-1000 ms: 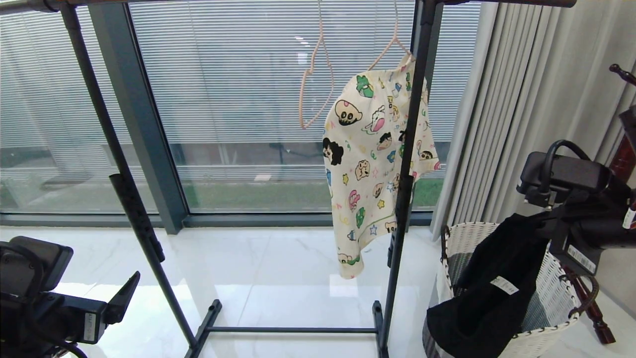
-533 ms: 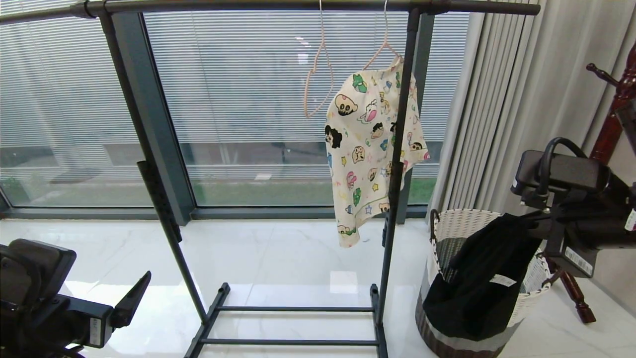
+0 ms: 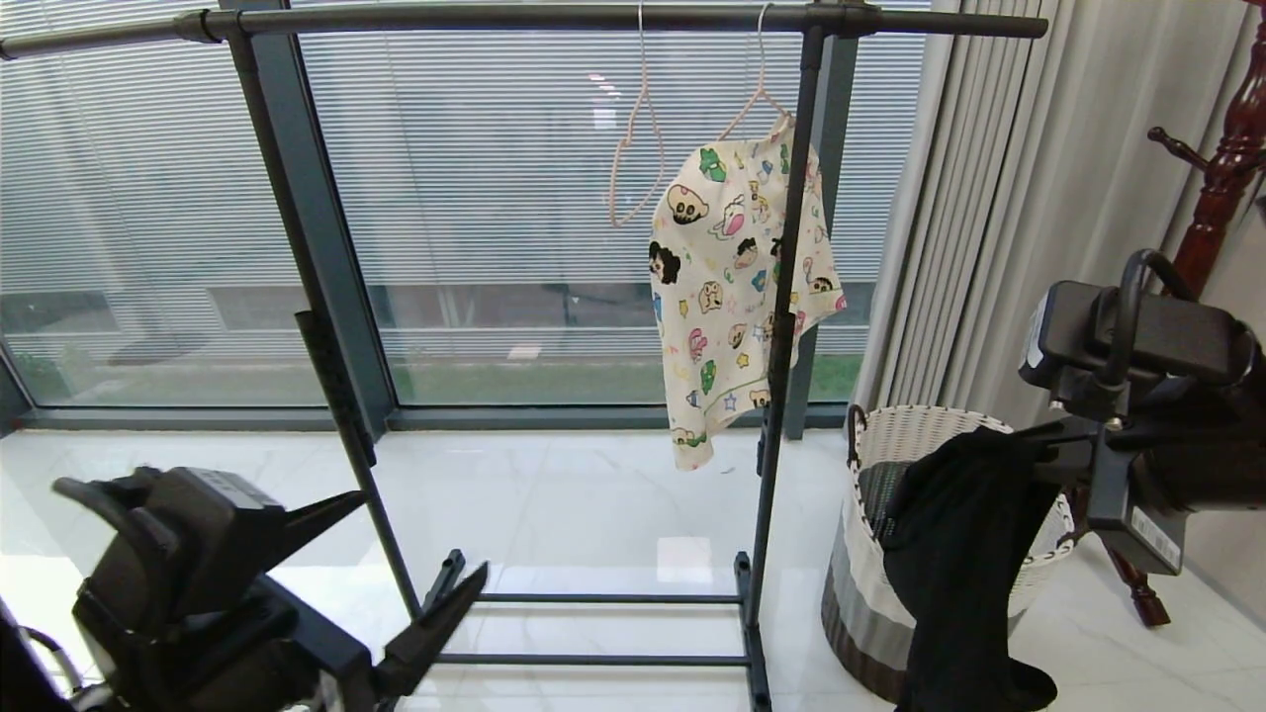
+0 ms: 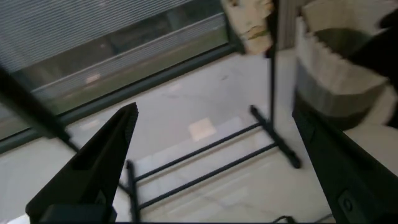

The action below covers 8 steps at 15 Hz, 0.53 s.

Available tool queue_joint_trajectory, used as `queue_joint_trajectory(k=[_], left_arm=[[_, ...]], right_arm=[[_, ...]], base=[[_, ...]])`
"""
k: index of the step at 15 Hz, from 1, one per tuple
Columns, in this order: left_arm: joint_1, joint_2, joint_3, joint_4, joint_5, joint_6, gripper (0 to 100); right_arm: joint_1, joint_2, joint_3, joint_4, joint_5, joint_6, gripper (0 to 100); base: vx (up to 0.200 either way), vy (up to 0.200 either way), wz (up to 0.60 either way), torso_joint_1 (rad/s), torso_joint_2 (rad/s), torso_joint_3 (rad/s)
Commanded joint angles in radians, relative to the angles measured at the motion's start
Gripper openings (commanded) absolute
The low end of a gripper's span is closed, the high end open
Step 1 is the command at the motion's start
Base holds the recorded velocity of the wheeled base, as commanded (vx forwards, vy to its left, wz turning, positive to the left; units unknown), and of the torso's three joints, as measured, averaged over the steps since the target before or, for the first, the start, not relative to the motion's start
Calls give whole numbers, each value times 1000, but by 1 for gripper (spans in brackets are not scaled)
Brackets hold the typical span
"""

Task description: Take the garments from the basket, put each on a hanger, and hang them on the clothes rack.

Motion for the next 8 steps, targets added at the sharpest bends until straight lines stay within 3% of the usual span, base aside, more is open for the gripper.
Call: queue_joint_trajectory(k=[1, 2, 3, 4, 6, 8], left_arm=[[-171, 158, -111, 0, -53, -62, 100], [-283, 251, -179, 0, -105, -65, 100], [-322, 291, -220, 0, -131, -68, 100], [-379, 392, -341, 0, -186, -96, 100], [-423, 518, -491, 0, -208, -151, 100], [-425, 612, -550, 0, -209, -165, 100]], right_arm=[[15, -13, -3, 1, 0, 0, 0], [30, -18, -6, 13, 0, 0, 0], [36, -19, -6, 13, 0, 0, 0], [55, -27, -4, 19, -2, 0, 0], [78, -27, -13, 45, -5, 1, 0], [90, -21, -29, 61, -5, 1, 0]], base=[[0, 0, 0, 0, 0, 0], [0, 0, 0, 0, 0, 0], [0, 0, 0, 0, 0, 0], [0, 0, 0, 0, 0, 0], [0, 0, 0, 0, 0, 0], [0, 0, 0, 0, 0, 0]])
